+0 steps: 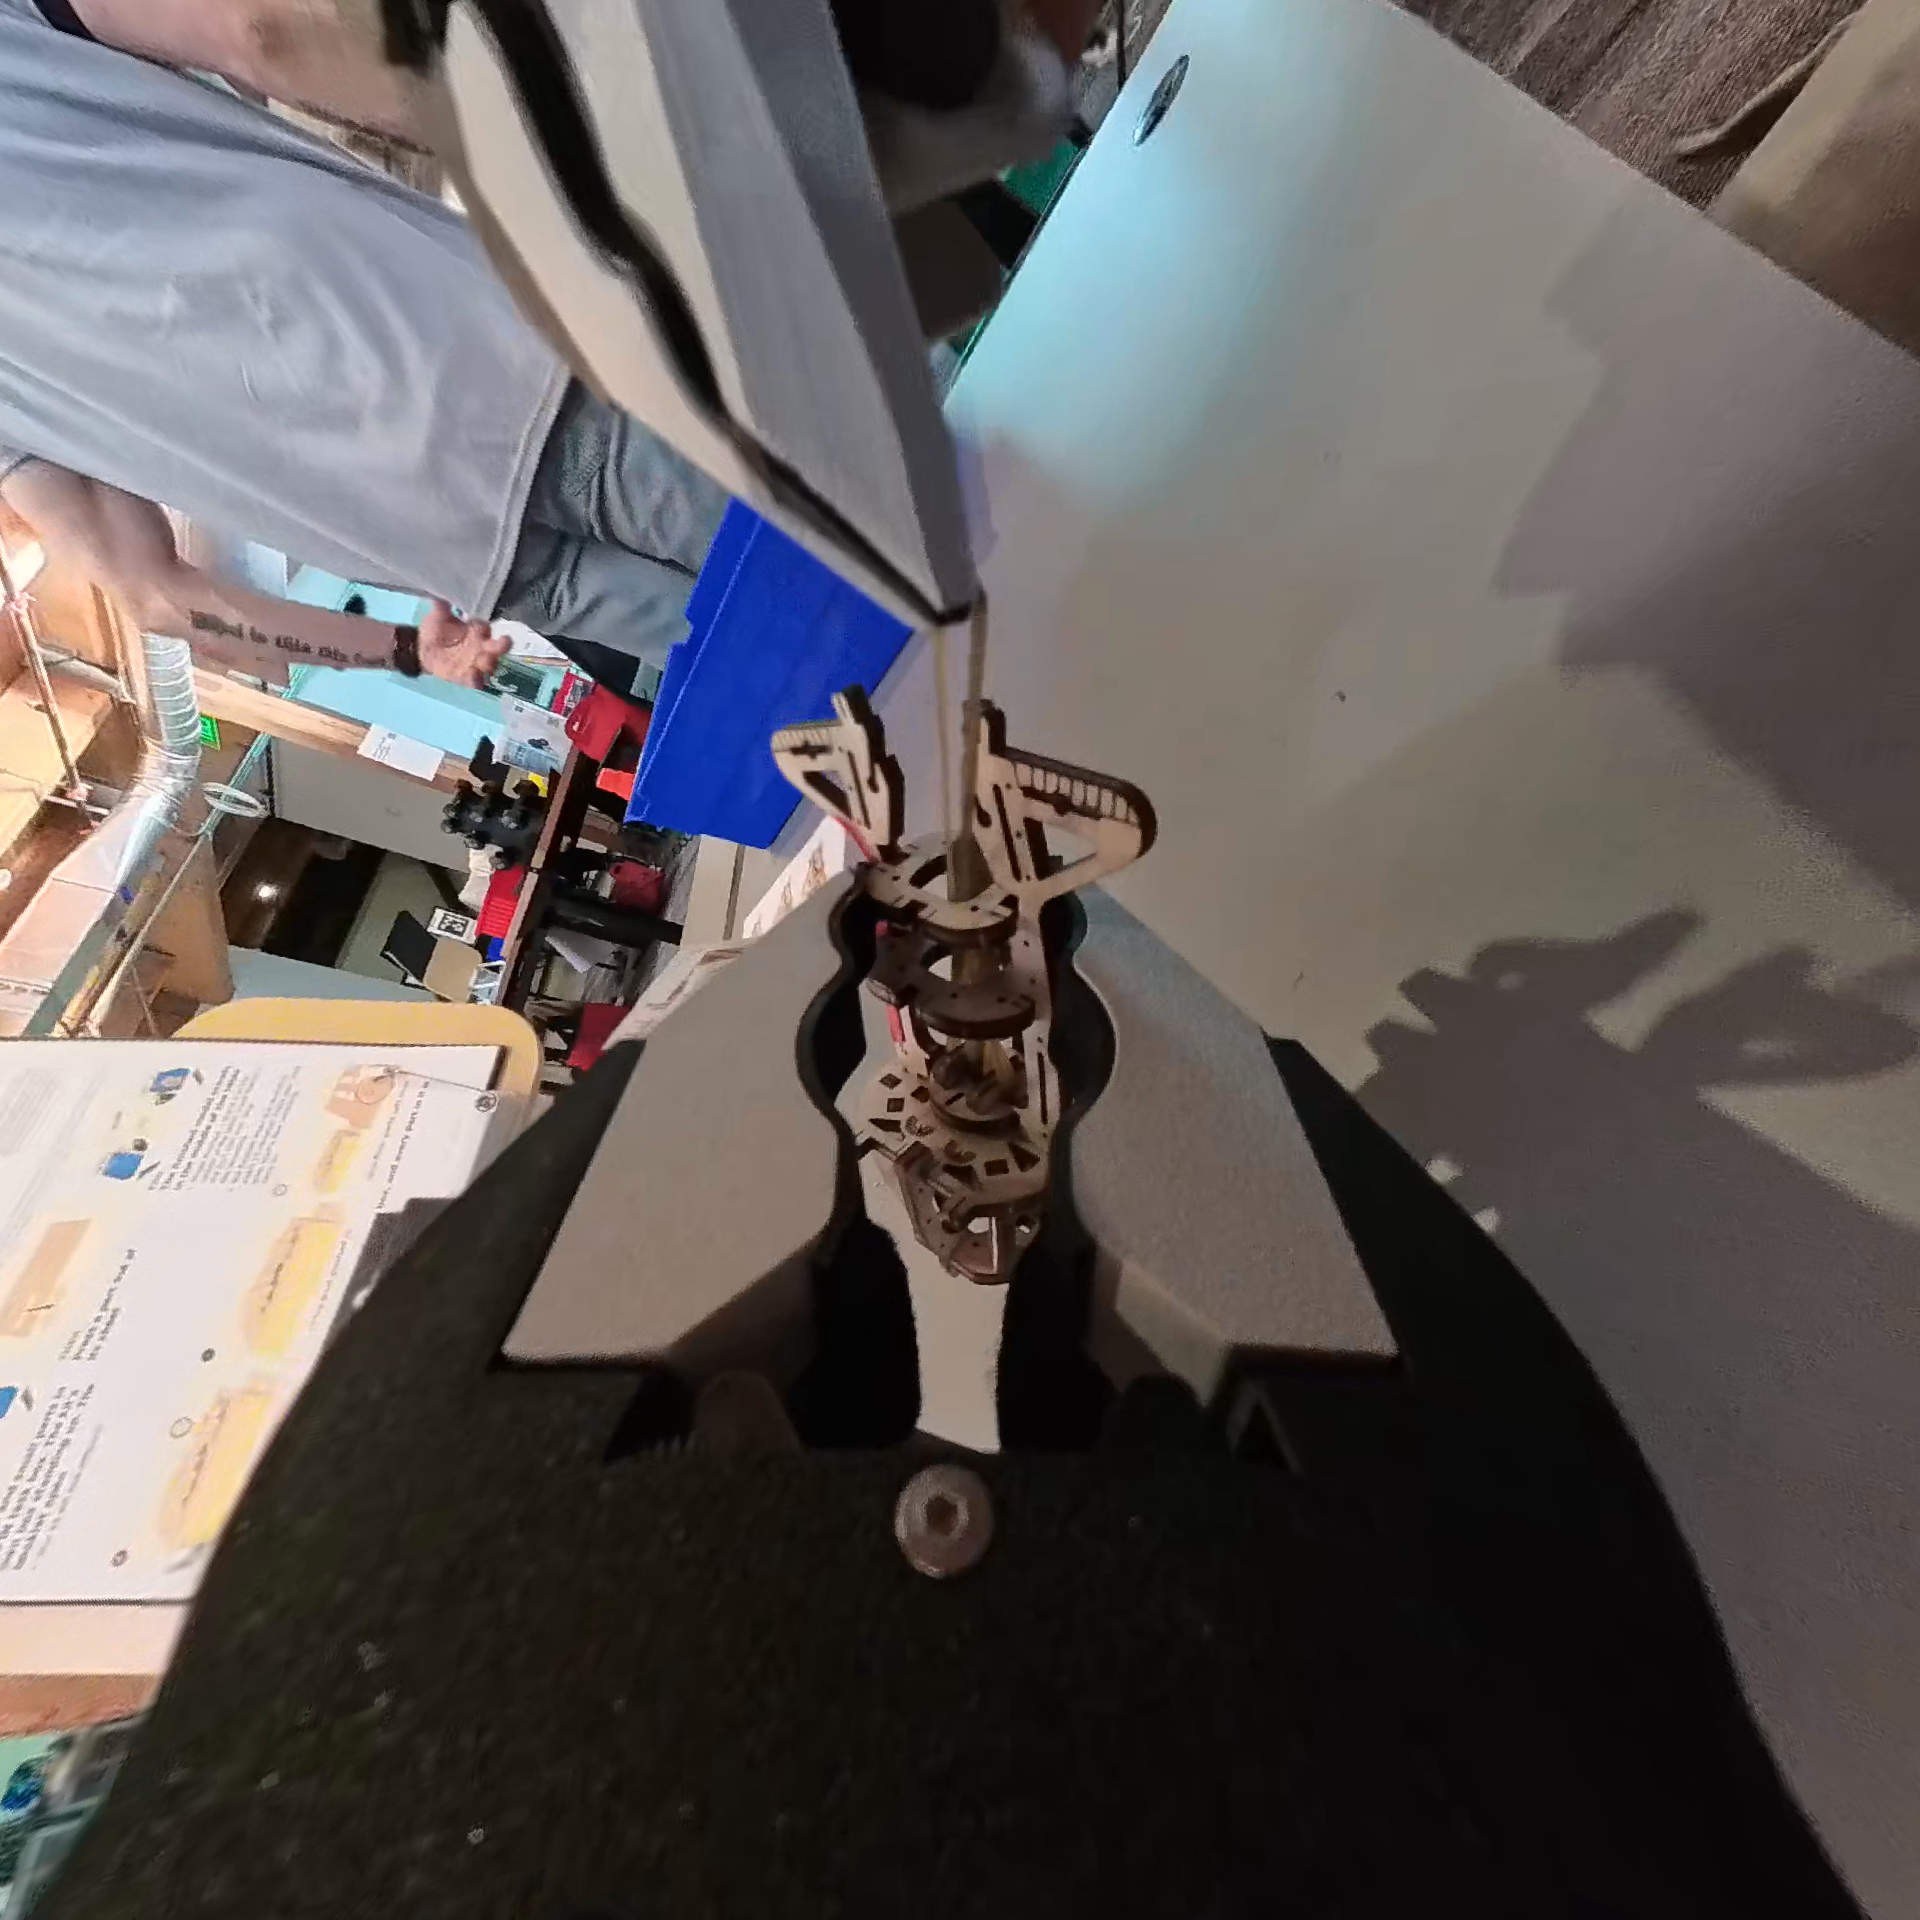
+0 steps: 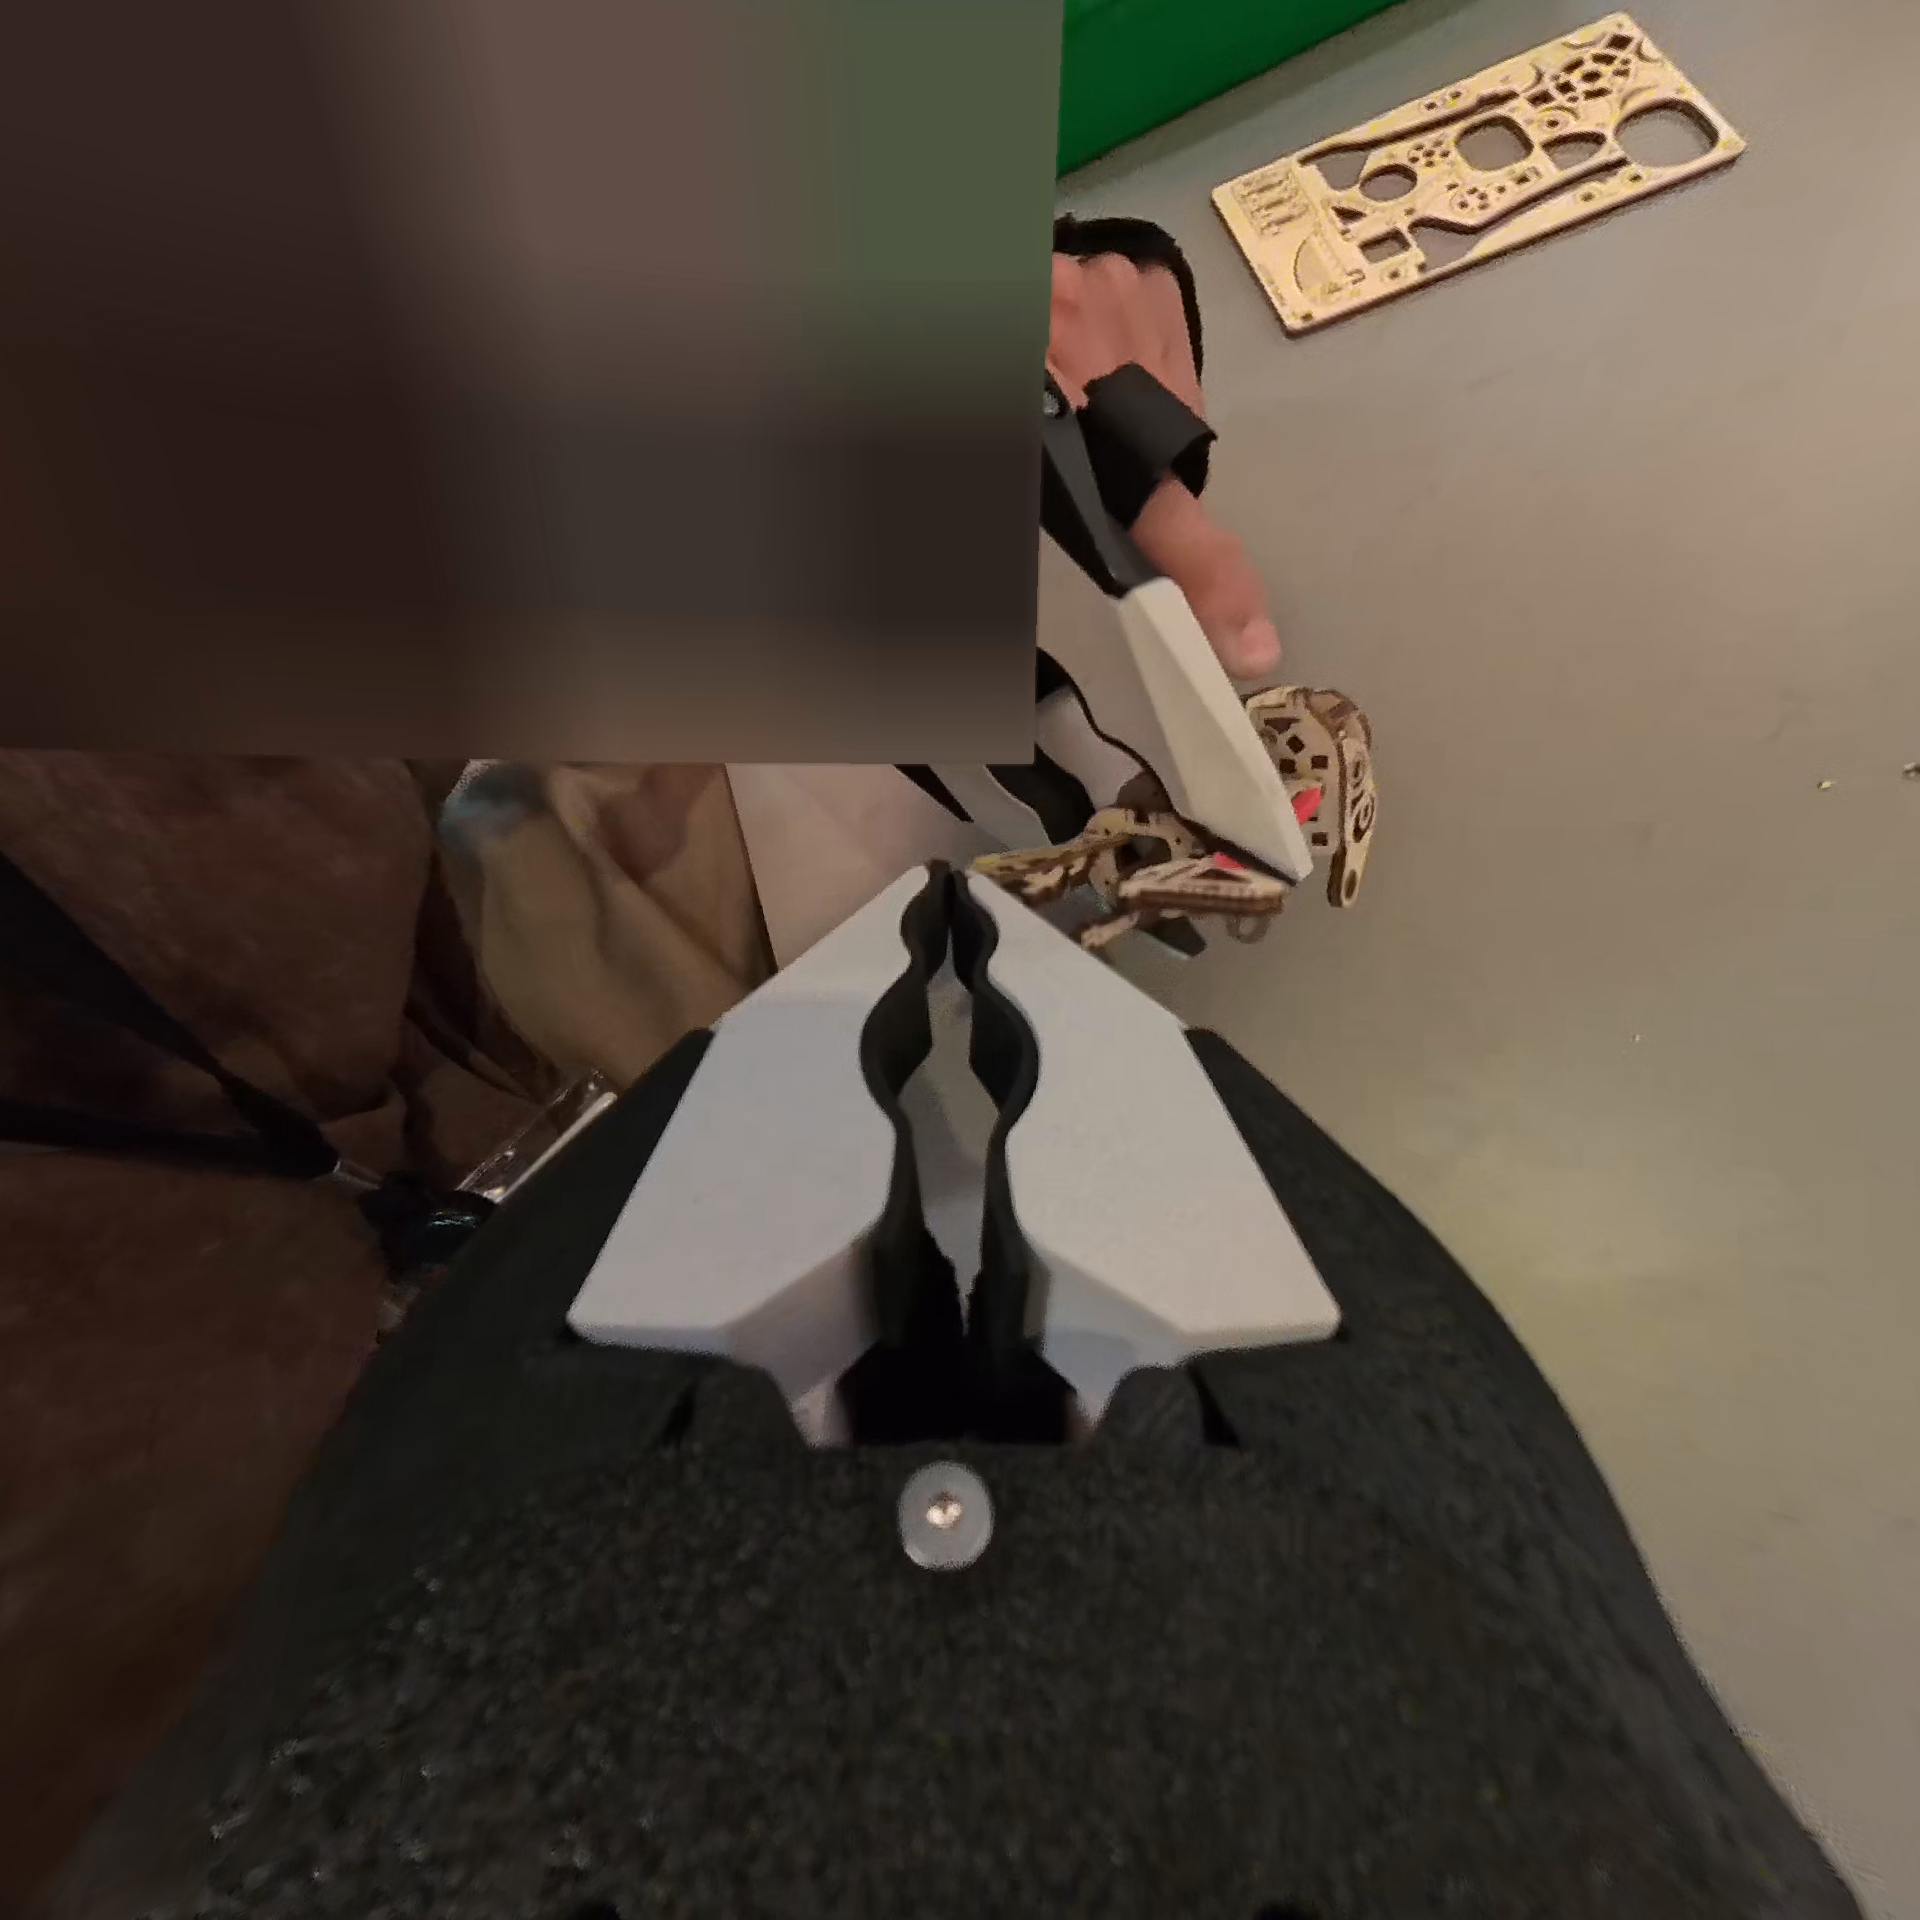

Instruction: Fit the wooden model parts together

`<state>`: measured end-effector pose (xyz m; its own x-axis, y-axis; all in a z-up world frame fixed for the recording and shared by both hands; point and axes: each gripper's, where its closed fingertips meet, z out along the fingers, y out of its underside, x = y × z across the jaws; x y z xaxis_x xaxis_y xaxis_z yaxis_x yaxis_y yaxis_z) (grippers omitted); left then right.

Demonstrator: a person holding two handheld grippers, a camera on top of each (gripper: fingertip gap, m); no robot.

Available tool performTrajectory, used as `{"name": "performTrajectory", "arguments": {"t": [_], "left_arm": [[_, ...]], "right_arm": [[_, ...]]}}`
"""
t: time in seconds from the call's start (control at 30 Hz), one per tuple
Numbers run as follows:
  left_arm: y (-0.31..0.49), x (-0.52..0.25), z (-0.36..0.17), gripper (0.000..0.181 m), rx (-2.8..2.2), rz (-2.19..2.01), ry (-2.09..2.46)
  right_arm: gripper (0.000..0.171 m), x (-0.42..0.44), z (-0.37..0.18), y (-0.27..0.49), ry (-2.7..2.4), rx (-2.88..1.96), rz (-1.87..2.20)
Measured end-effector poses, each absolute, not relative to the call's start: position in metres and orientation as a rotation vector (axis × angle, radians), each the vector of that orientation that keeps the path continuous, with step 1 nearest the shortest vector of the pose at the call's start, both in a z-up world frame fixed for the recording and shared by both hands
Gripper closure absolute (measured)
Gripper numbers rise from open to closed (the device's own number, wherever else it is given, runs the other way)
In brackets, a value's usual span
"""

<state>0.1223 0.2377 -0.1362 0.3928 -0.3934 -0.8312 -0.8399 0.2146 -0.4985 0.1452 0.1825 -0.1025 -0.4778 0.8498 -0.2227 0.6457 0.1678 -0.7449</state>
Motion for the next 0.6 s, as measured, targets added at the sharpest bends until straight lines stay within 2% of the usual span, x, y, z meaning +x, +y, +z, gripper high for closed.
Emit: {"name": "performTrajectory", "arguments": {"t": [0.23, 0.6], "left_arm": [[0.244, 0.121, -0.143, 0.152, -1.380, 0.606, 1.236], [0.245, 0.118, -0.145, 0.152, -1.361, 0.639, 1.249]], "right_arm": [[0.171, 0.149, -0.130, 0.188, -2.121, -1.626, 1.316], [0.171, 0.149, -0.127, 0.191, -2.129, -1.599, 1.229]]}}
